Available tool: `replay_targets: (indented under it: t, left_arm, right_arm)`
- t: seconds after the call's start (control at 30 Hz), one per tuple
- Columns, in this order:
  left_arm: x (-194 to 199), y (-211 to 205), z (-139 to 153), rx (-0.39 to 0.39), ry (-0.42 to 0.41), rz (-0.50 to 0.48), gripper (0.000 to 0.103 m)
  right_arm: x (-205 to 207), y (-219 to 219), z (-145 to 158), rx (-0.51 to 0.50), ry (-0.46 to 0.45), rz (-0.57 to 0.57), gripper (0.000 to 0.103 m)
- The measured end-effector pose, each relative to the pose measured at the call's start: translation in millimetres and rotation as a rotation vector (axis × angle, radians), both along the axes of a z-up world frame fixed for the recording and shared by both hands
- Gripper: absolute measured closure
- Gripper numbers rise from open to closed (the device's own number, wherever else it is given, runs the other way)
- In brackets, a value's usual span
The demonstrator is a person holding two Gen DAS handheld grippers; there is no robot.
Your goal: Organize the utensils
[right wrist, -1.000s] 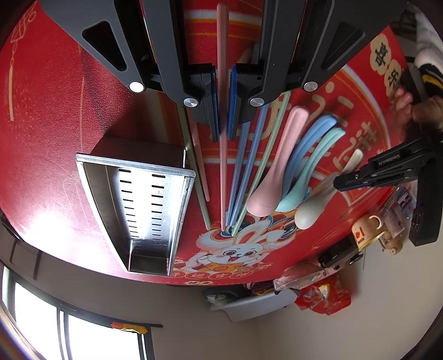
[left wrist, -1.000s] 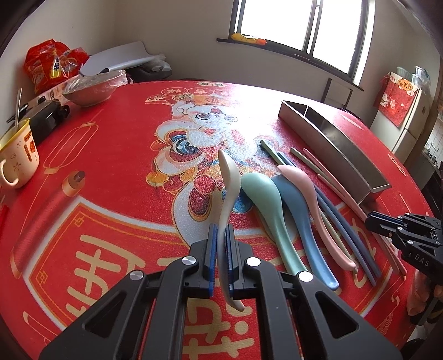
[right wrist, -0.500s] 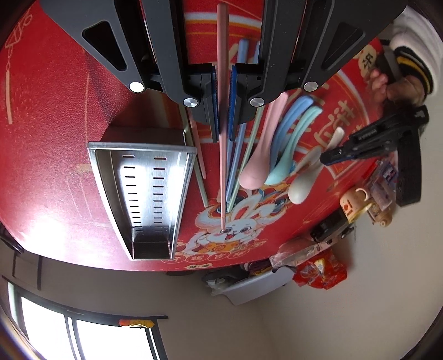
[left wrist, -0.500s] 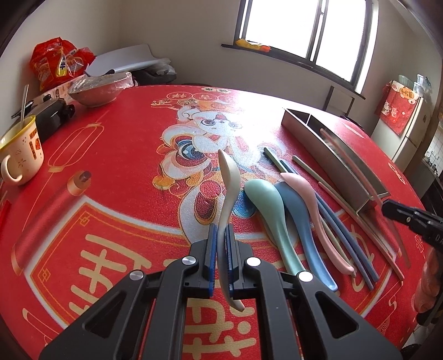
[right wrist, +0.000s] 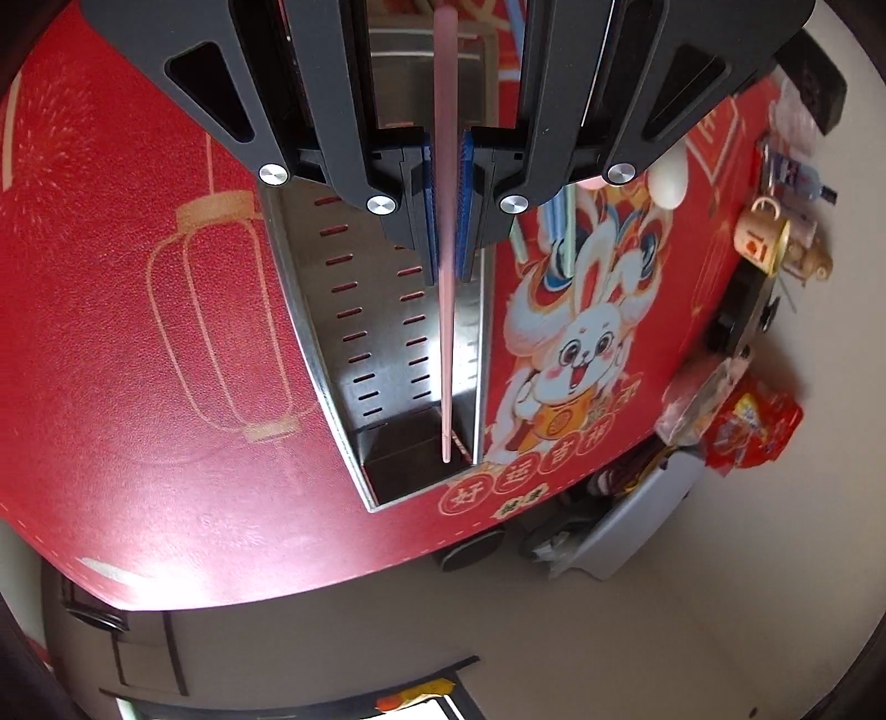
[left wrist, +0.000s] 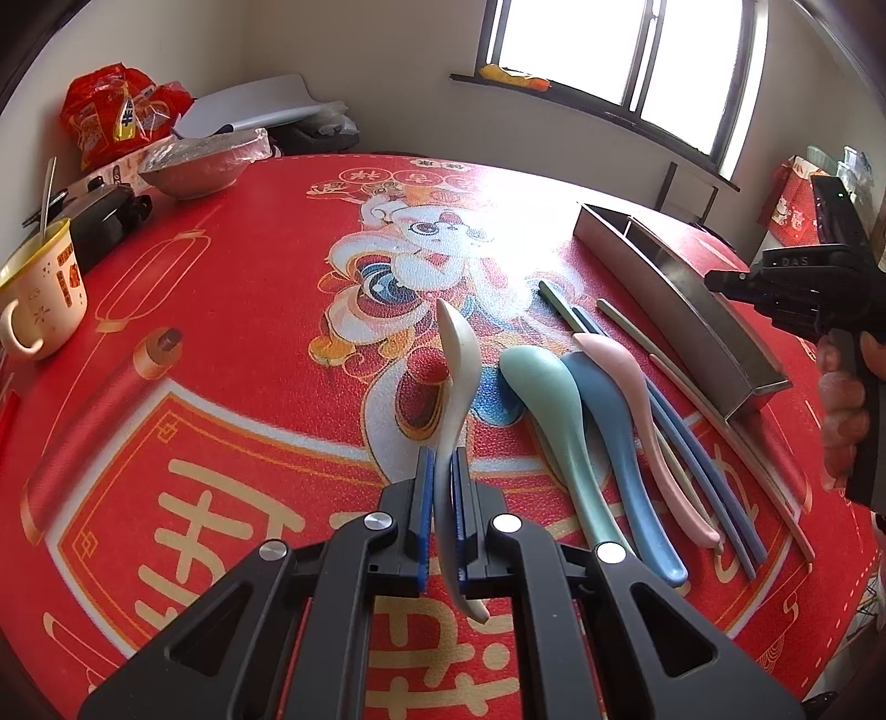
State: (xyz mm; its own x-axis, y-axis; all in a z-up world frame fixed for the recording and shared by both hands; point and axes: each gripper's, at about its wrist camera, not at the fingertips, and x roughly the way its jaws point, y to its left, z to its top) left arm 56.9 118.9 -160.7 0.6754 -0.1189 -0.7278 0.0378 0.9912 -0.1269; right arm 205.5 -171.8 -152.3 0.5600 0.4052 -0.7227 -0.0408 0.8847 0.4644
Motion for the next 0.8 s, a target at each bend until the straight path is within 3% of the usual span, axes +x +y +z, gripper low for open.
replay_targets:
  t: [0.13,0.53,0.67,0.8]
  left_arm:
    - [1,0,-1,-0.003,0.005,-0.004,0.097]
    - [1,1,-2,-0.013,0.012,-0.005,0.097]
    - [1,1,-2,-0.011,0.012,-0.008,0.097]
    - [0,0,-1,-0.008,0.004,-0.010,0.097]
  right_arm:
    - [10,7,-18,0.000,0.063,-0.023,0.097]
    - [15,19,-32,0.016,0.121,-0.008,0.095]
    - [6,16,-28,0.014,0.091,0.009,0.095]
    - [-19,9,-9,-0.061,-0.035,0.033,0.095]
